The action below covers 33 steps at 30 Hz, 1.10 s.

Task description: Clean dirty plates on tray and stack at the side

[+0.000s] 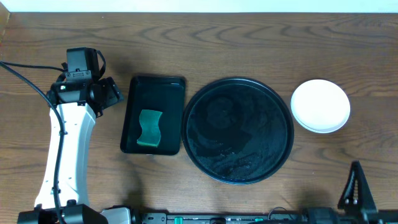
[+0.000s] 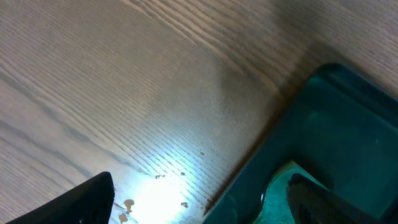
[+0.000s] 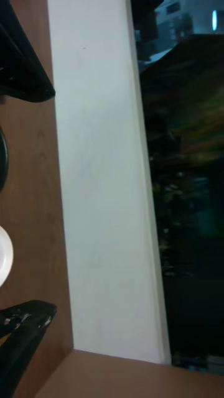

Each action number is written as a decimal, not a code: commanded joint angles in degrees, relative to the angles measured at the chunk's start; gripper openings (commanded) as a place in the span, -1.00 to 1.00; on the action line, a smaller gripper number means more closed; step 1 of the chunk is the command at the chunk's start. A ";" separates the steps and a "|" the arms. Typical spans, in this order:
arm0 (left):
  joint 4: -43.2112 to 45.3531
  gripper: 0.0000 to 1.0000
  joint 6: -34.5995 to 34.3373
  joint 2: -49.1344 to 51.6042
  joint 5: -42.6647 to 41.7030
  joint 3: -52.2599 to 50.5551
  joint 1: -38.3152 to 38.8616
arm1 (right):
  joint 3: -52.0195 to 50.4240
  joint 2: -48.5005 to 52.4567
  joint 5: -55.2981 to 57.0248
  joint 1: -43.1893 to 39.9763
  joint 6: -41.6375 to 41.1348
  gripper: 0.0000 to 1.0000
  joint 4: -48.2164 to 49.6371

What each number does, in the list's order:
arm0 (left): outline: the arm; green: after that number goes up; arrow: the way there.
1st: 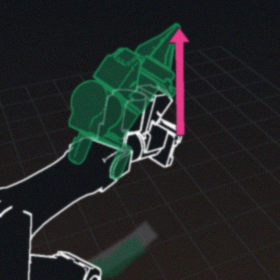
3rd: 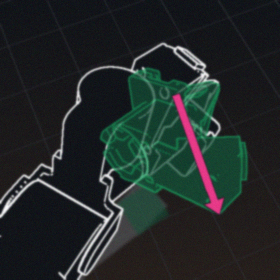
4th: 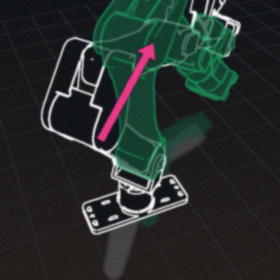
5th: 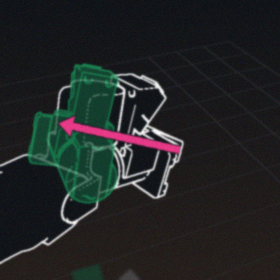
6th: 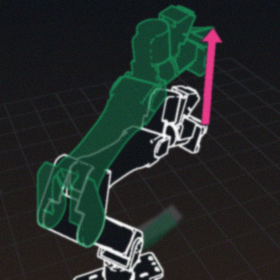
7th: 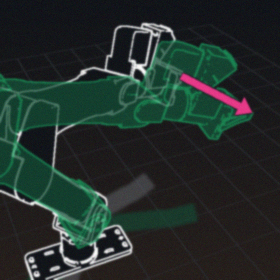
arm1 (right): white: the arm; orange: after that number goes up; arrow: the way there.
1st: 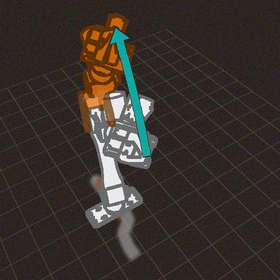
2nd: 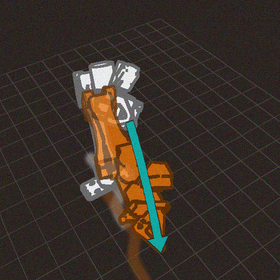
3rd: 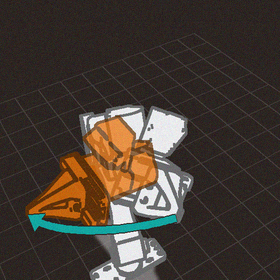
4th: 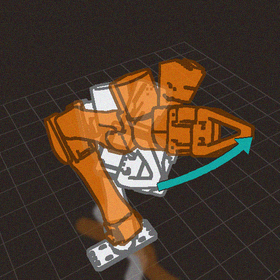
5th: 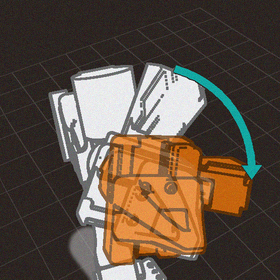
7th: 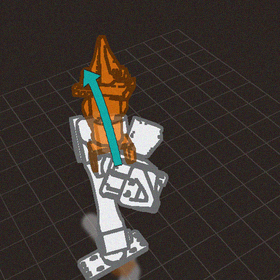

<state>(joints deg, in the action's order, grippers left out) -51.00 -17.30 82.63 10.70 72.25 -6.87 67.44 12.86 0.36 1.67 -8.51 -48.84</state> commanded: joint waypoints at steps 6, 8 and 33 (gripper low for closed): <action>-0.15 0.77 0.33 0.11 0.72 0.26 -0.24 | -0.70 -3.67 1.18 0.52 -0.20 0.99 -1.31; -0.15 0.77 0.33 0.11 0.72 0.26 -0.24 | -0.92 -4.94 1.79 0.52 -0.17 0.99 -1.31; -0.15 0.78 0.33 0.11 0.72 0.26 -0.24 | -29.59 -12.52 3.21 0.63 4.15 0.99 28.48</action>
<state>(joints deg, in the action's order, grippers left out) -51.03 -17.30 82.63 10.70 72.25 -6.87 40.71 0.71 3.88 1.67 -5.34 -23.16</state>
